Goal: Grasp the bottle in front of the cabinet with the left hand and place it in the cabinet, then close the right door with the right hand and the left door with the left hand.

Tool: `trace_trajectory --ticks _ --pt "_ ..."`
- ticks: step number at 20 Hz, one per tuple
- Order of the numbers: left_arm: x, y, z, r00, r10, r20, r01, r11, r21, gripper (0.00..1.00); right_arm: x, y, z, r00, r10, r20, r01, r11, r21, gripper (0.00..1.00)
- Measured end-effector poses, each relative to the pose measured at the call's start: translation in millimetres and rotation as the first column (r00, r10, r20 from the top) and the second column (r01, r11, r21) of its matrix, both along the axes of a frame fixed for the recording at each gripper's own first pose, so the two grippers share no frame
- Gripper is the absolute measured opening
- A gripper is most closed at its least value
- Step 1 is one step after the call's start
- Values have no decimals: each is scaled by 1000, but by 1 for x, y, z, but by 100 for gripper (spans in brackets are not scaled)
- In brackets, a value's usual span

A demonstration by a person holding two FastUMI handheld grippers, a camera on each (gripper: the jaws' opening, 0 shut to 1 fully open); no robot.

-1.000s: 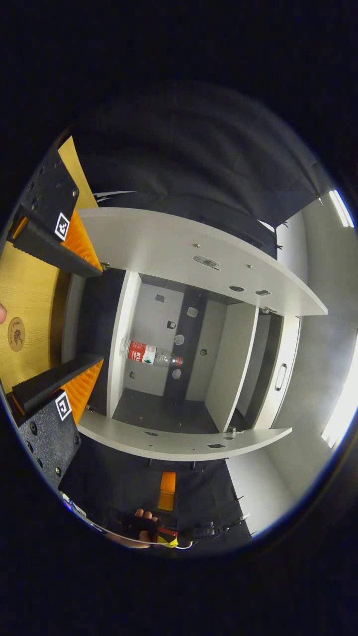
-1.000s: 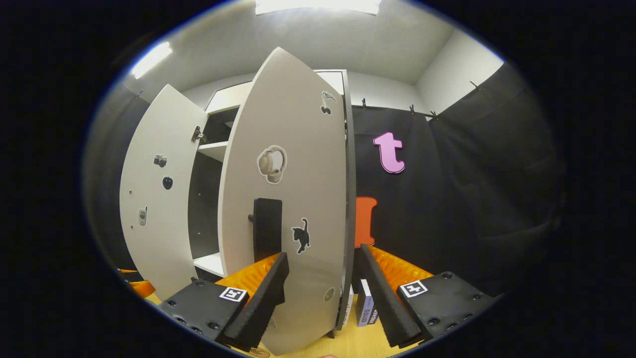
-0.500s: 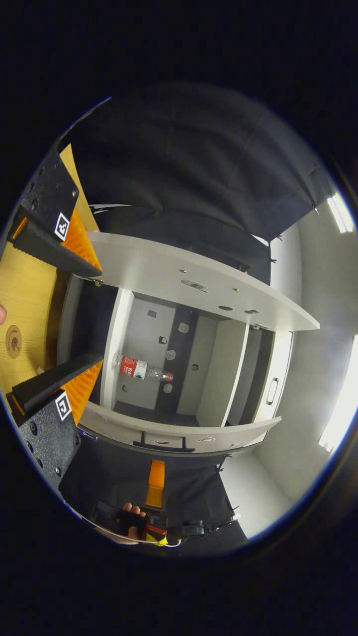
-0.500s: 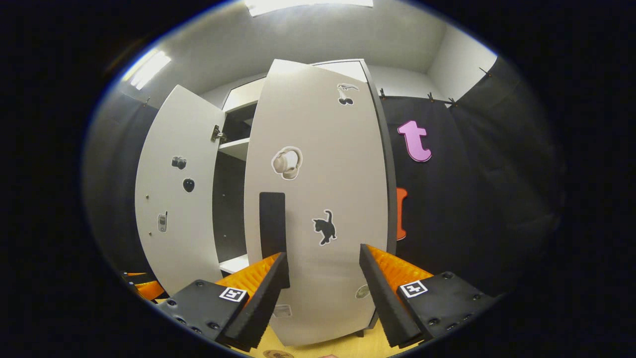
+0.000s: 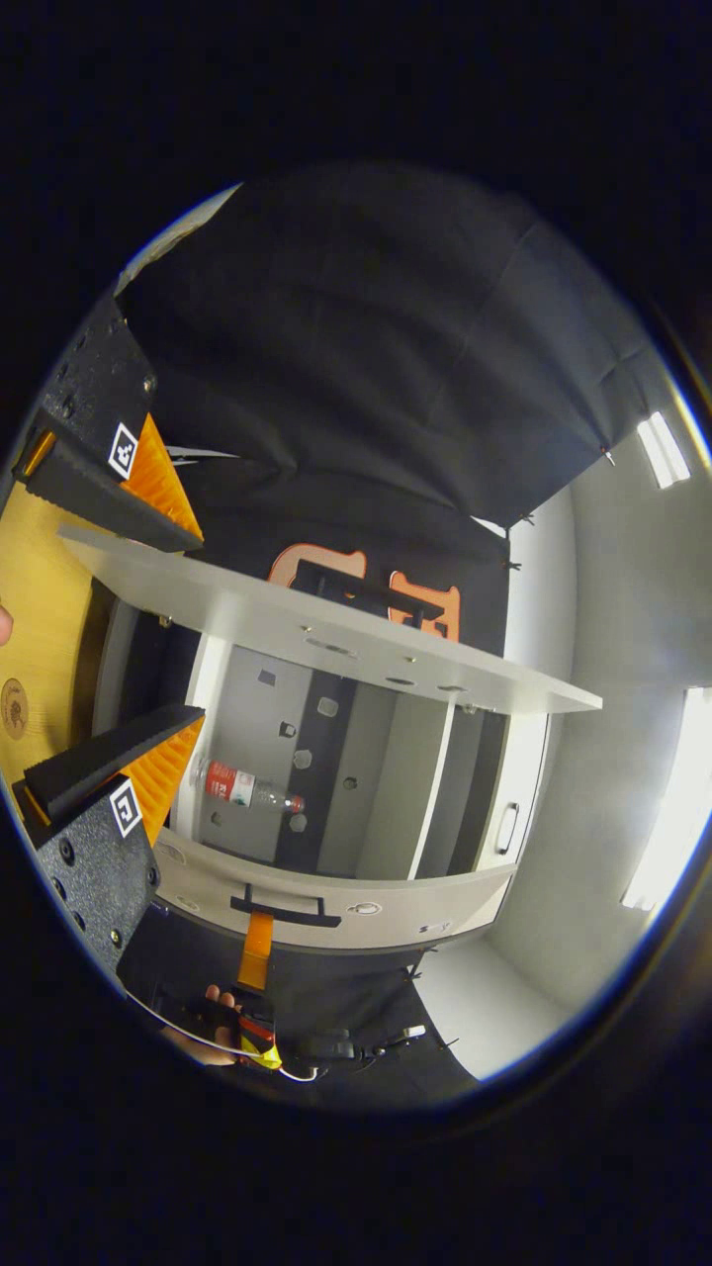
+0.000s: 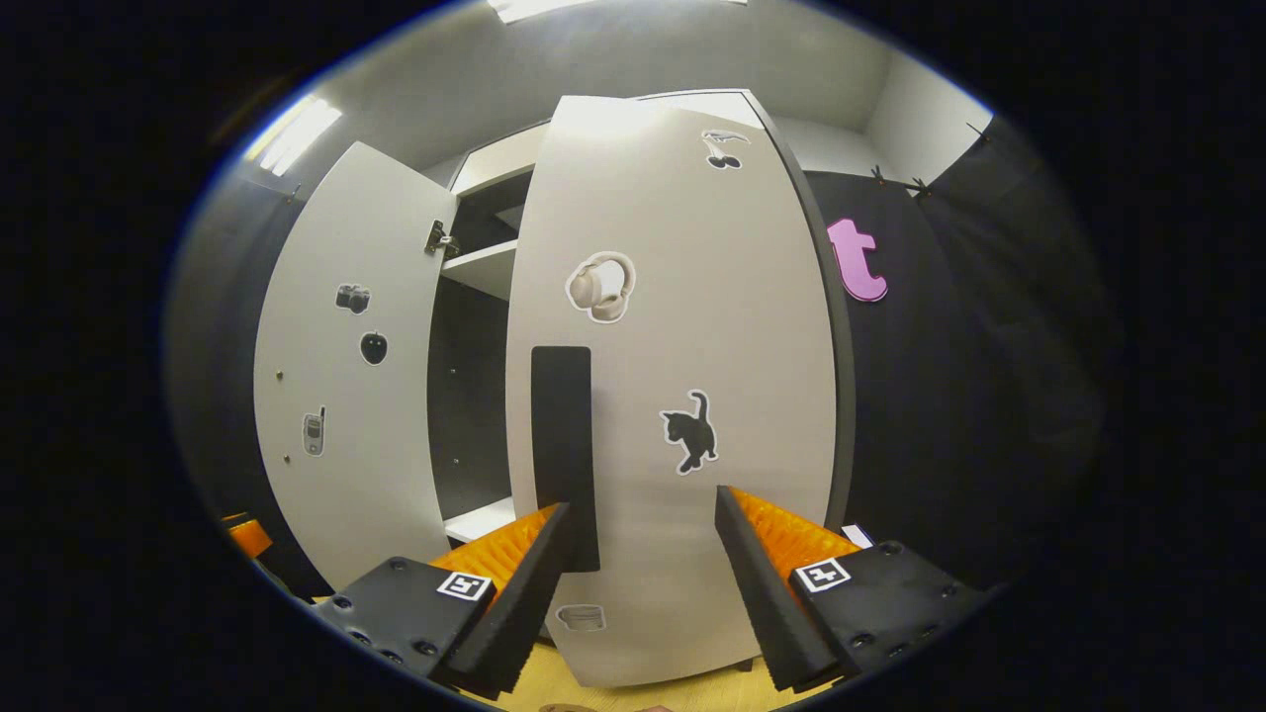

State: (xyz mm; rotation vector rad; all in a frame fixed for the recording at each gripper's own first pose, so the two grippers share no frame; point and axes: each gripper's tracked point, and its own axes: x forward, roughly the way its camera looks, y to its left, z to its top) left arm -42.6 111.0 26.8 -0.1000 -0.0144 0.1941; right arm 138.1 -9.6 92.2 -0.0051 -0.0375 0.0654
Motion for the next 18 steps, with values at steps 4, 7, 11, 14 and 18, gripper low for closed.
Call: trace_trajectory --ticks 4,7,11,14,18 --pt "-13 41 17 993 110 35 -110 994 18 94 13 7 -1 1000 -6 -2 6 1000 -21 95" --pt "-22 68 22 984 172 42 -174 984 31 94 22 9 -3 1000 0 -7 0 1000 7 95" --pt "-29 95 30 972 232 42 -233 972 36 95 28 11 -5 1000 5 -14 -4 999 41 95" --pt "-26 103 33 970 240 45 -242 969 41 95 27 11 -6 1000 -11 -18 12 998 55 95" --pt "-5 114 40 969 243 34 -244 969 25 94 11 4 -5 1000 -22 -13 23 998 52 95"
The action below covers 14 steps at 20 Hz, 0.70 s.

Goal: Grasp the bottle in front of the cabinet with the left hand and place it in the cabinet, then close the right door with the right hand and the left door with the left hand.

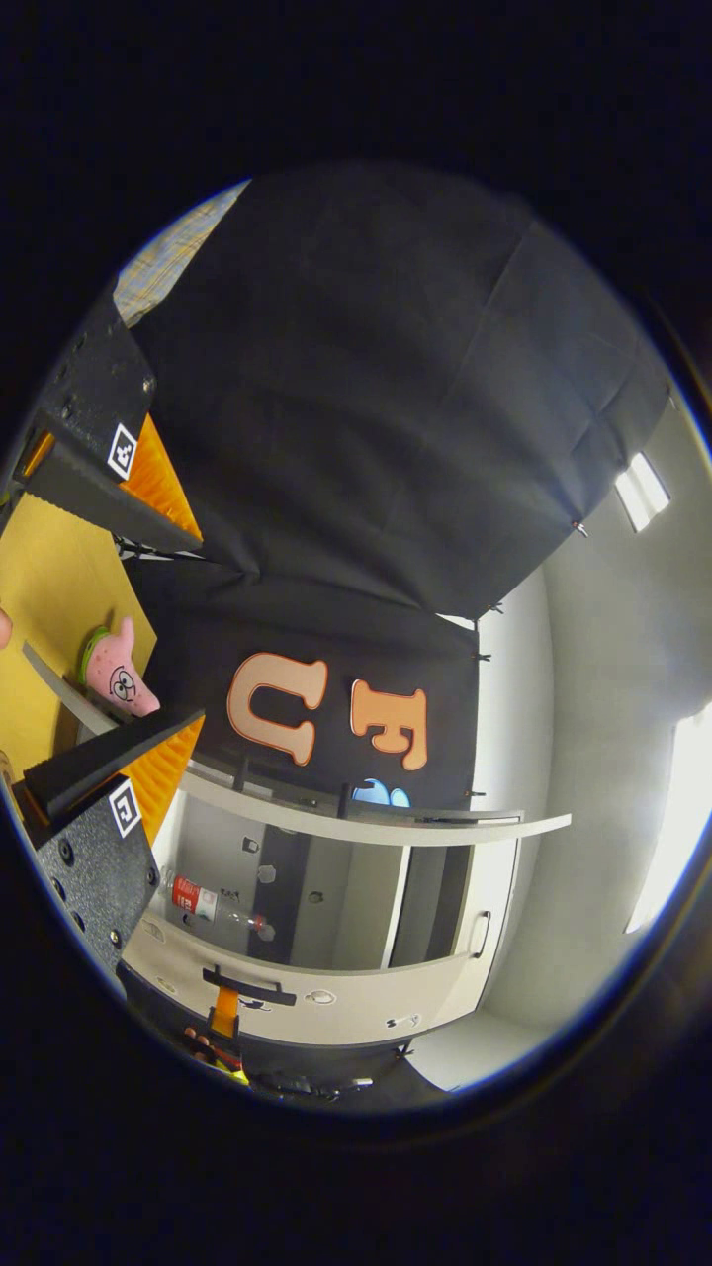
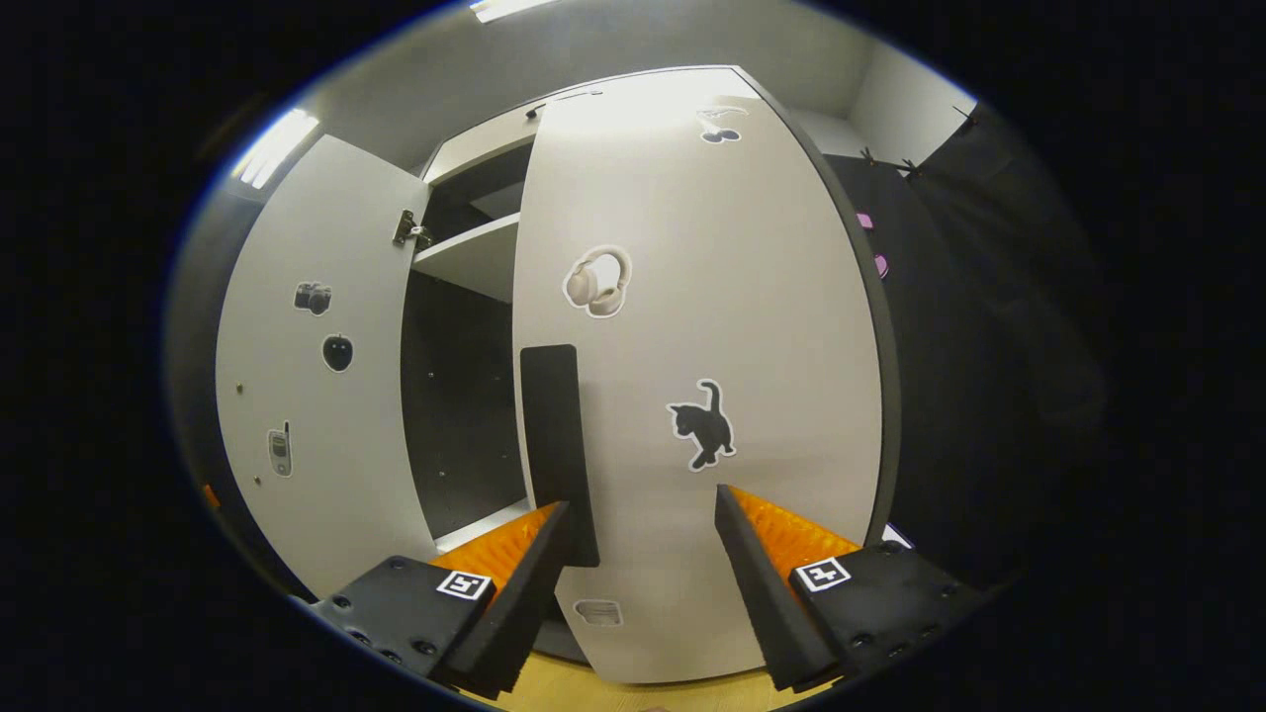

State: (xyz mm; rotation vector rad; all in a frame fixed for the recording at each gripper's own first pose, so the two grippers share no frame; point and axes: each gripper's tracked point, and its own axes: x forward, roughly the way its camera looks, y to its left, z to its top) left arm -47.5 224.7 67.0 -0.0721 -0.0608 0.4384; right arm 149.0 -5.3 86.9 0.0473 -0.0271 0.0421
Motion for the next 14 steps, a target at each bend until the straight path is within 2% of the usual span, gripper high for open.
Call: trace_trajectory --ticks 6,10,14 --pt "48 -2 20 999 -34 33 34 999 -9 95 -64 -23 -6 1000 -22 8 22 1000 8 95" --pt "78 7 43 996 -29 83 27 999 31 97 -102 -41 -26 998 -68 -16 68 997 -22 95" --pt "100 1 60 992 -60 113 49 994 100 92 -124 -57 -52 994 -100 -32 98 994 -46 96"
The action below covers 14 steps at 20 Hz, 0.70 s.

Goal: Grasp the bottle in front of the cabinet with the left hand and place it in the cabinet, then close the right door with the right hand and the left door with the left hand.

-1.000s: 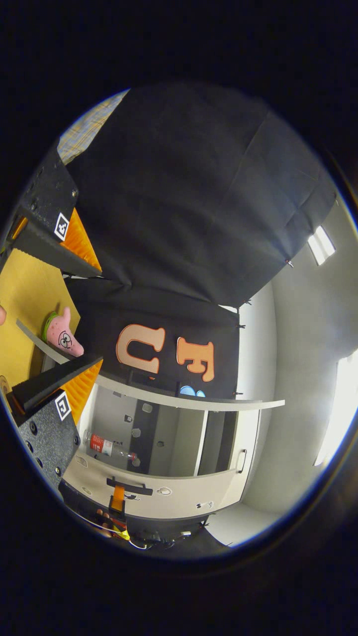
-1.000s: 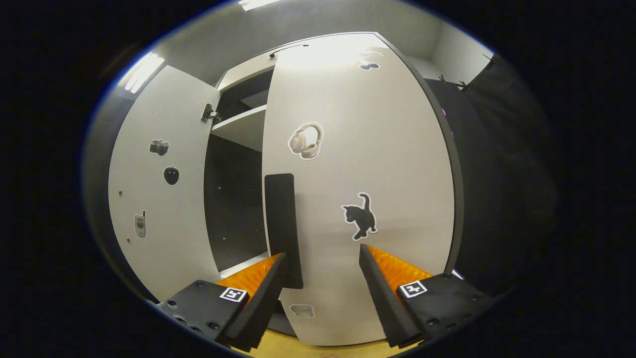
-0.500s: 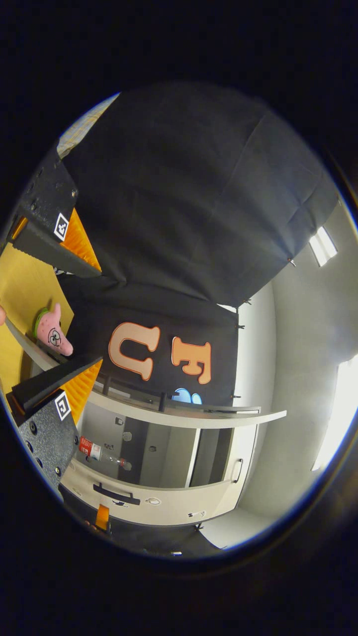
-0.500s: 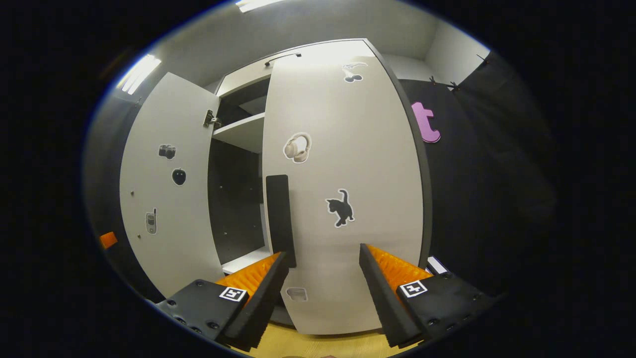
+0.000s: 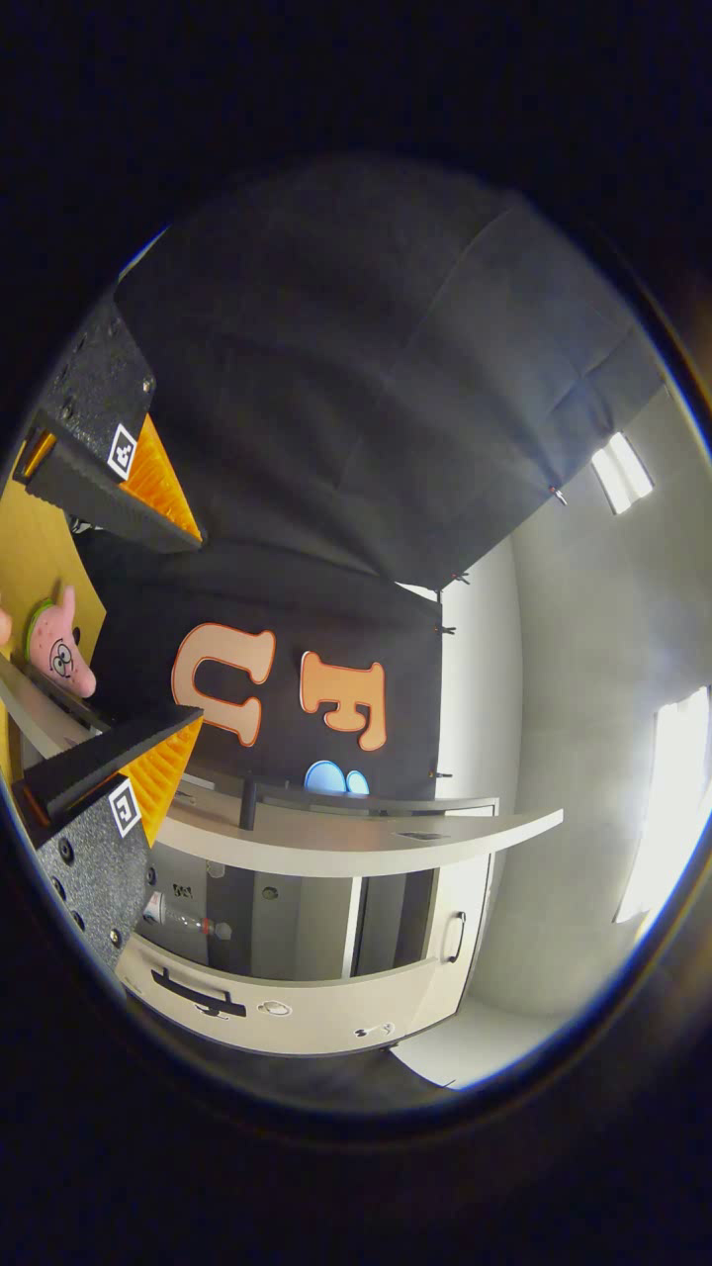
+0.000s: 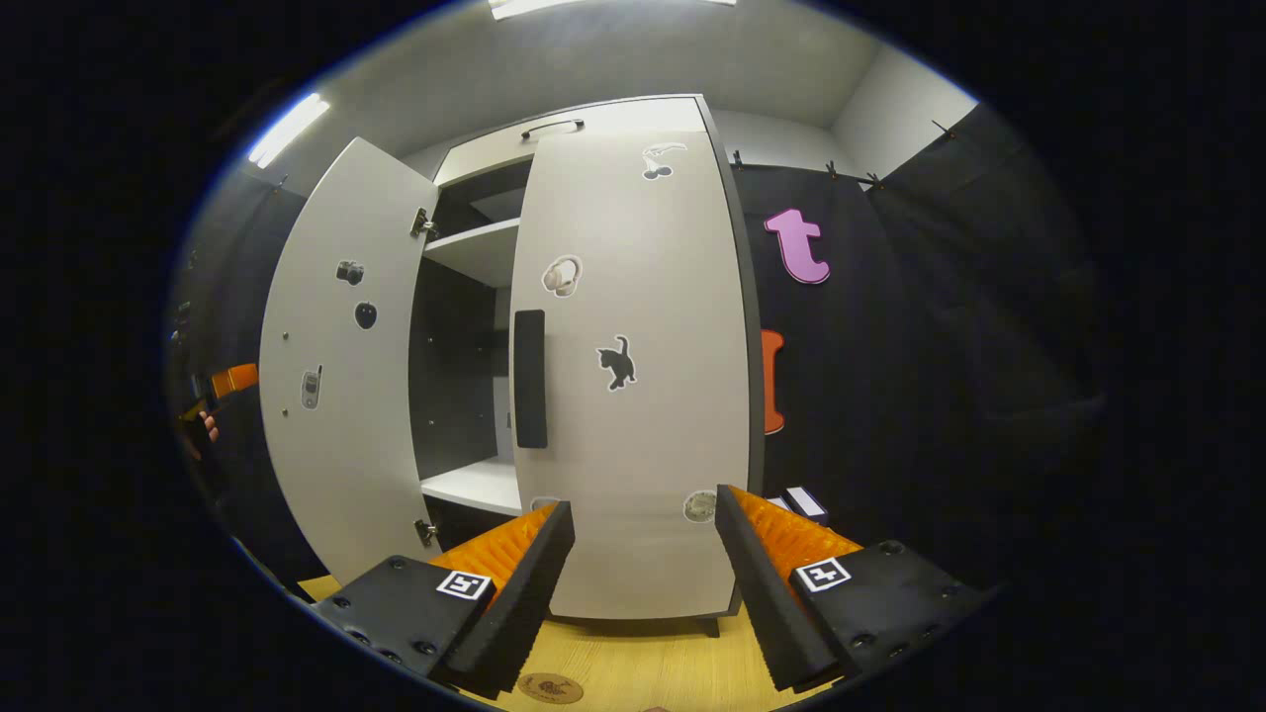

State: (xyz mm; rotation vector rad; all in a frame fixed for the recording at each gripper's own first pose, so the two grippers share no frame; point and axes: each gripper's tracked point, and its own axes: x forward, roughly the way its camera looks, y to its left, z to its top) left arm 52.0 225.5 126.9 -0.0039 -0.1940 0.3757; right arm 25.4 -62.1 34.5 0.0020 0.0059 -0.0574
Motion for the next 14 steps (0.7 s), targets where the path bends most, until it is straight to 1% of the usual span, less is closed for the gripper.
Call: trace_trajectory --ticks 1,2,3,4,5,6,7,8,9,10,14 --pt "3 -2 2 1000 -2 -3 2 1000 20 92 -5 -1 -6 1000 3 -16 -2 1000 15 96" --pt "6 -6 4 1000 -10 -3 10 999 35 94 -8 -3 -10 1000 3 -22 -2 1000 31 96" --pt "9 -12 4 1000 -22 -3 22 999 44 94 -11 -6 -12 1000 -5 -26 6 999 43 96" --pt "9 -12 5 1000 -17 0 17 998 54 92 -13 -11 -15 999 -15 -31 16 998 53 96" --pt "10 -13 5 1000 -12 2 12 998 62 94 -16 -16 -16 999 -26 -33 28 998 60 96" --pt "10 -14 6 1000 -16 0 16 998 64 92 -18 -20 -17 999 -38 -32 40 997 68 96" --pt "12 -17 6 1000 -29 -5 29 998 63 94 -19 -25 -17 999 -46 -29 48 996 78 96" --pt "13 -20 7 999 -44 -10 44 997 63 92 -21 -29 -16 998 -55 -27 57 994 88 97" --pt "13 -24 7 998 -61 -15 61 996 60 92 -22 -32 -16 998 -62 -27 64 993 95 98" --pt "13 -28 6 997 -77 -17 78 995 55 87 -25 -35 -15 998 -64 -24 66 993 100 98" --pt "9 -51 4 990 -136 -21 137 990 26 87 -29 -37 -10 998 -56 -10 57 993 99 98"
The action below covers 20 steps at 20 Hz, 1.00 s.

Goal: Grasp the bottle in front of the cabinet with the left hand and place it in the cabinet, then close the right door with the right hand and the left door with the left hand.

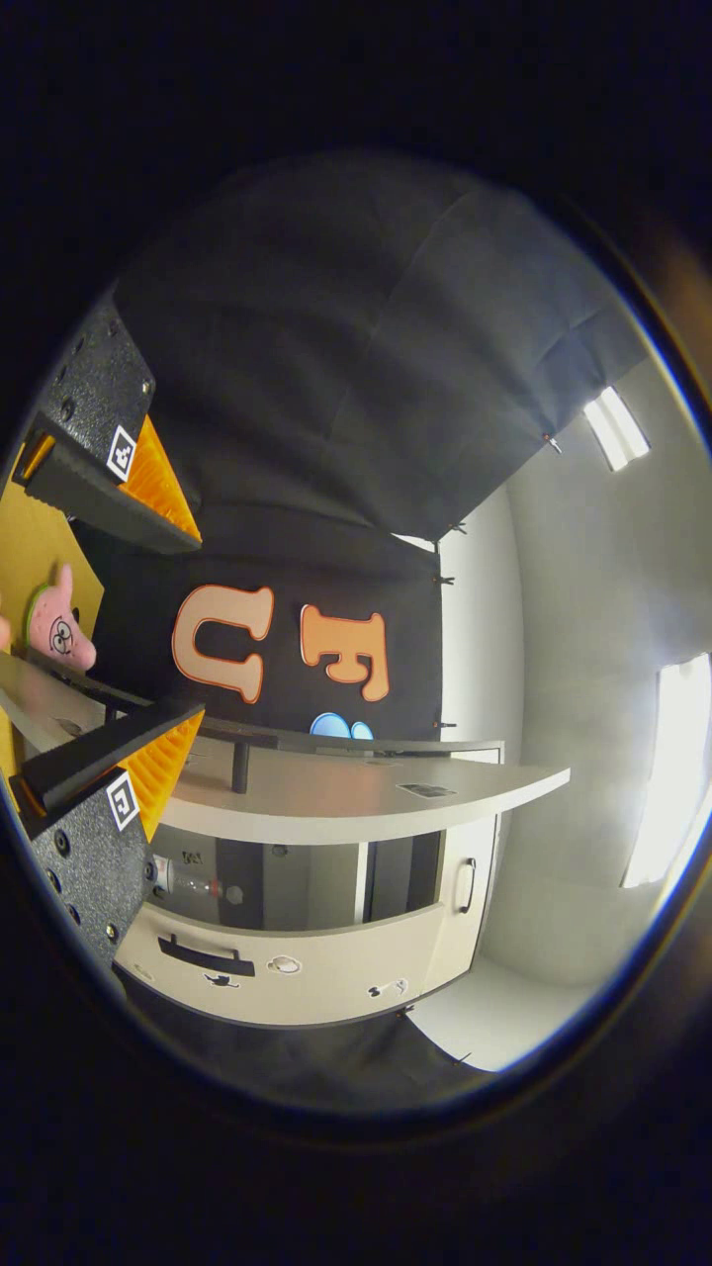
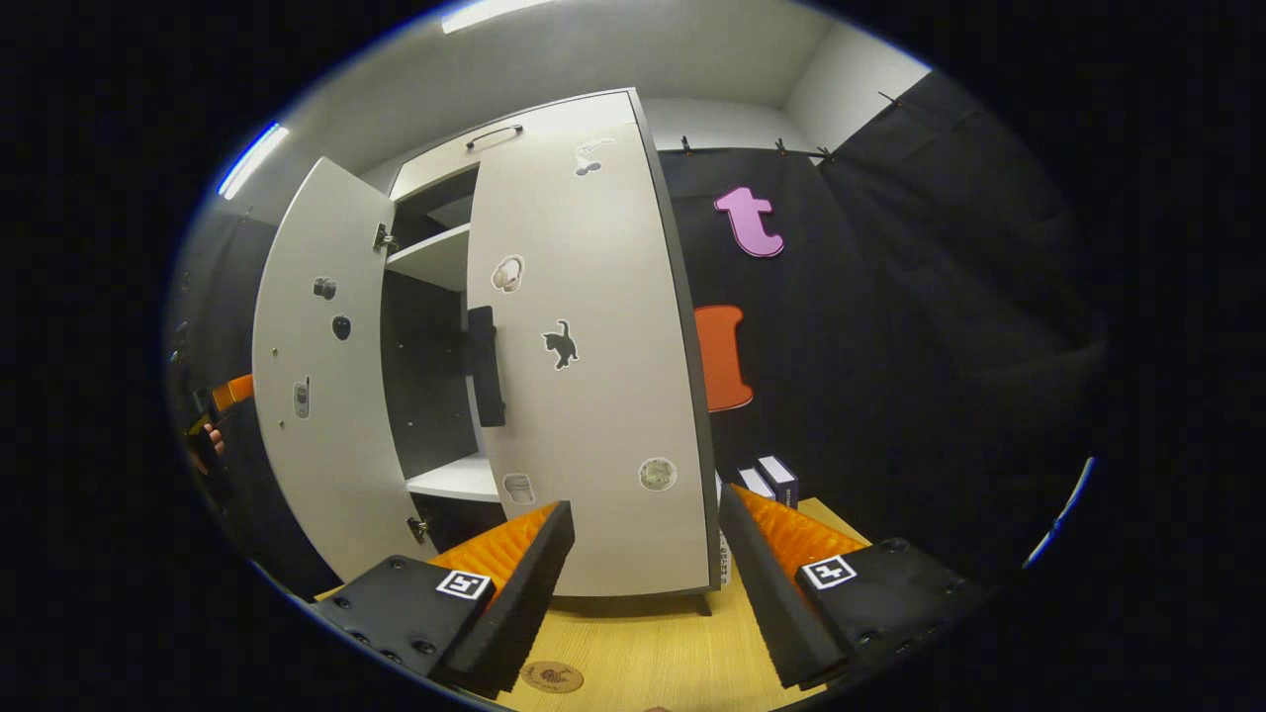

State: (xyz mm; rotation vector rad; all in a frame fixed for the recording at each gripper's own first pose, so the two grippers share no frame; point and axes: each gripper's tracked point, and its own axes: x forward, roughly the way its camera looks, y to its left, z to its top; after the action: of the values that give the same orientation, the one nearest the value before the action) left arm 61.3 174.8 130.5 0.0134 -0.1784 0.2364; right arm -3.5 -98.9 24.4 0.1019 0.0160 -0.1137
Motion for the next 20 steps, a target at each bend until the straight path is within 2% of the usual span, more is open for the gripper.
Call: trace_trajectory --ticks 2,4,5,10,16,20 --pt "0 -17 -1 999 -41 -4 41 999 -6 96 -2 -1 0 1000 2 -2 -2 1000 -7 98" --pt "3 -35 -1 996 -86 -10 86 996 -4 96 -5 -2 -1 1000 1 -6 -1 1000 -8 98" --pt "5 -44 -2 994 -107 -13 107 994 -3 92 -7 -3 -1 1000 -1 -8 1 1000 -9 98" --pt "17 -90 -11 976 -216 -18 215 975 -46 92 -18 -13 1 1000 -27 -11 27 999 -23 98" --pt "32 -146 -21 949 -316 -14 316 948 -33 93 -39 -30 2 996 -84 -16 83 996 -33 98" --pt "46 -164 -29 931 -363 -32 361 930 -64 93 -52 -36 4 993 -115 -11 115 993 -21 98"
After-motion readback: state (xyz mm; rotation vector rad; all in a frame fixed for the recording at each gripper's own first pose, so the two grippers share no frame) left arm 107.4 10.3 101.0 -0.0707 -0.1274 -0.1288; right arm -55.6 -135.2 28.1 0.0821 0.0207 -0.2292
